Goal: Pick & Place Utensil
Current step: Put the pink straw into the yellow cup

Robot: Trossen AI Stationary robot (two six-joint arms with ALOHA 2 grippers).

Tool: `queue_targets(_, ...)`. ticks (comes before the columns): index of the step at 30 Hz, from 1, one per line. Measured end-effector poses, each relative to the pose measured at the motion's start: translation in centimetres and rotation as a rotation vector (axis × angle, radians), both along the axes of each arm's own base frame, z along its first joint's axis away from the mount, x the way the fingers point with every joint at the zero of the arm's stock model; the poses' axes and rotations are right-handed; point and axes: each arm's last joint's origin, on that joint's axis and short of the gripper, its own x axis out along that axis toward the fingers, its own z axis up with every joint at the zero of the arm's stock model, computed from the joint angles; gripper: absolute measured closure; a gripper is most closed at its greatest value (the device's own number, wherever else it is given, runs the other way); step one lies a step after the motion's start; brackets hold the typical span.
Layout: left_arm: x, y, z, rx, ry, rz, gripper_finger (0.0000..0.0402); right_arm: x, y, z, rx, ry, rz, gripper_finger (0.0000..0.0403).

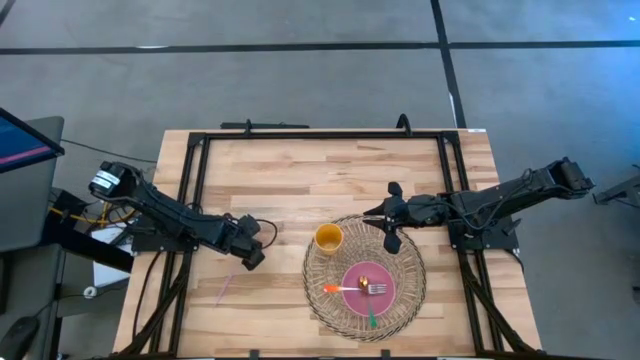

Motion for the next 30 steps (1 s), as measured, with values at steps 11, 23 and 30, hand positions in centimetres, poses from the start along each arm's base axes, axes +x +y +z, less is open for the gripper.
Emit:
queue_targets(11, -0.2, 0.2, 1.0, -0.009, -0.089, 0.011, 0.0393, 0.0, 0.0, 0.0, 0.0, 0.0, 0.0, 0.031)
queue_targets(23, 2.4, -0.8, 5.4, -0.093, -0.592, -0.104, 0.0394, 0.0, 0.0, 0.0, 0.0, 0.0, 0.0, 0.031)
queue_targets(30, 2.9, -1.1, 10.0, -0.07, -0.983, -0.245, 0.0395, 0.0, 0.0, 0.0, 0.0, 0.0, 0.0, 0.031)
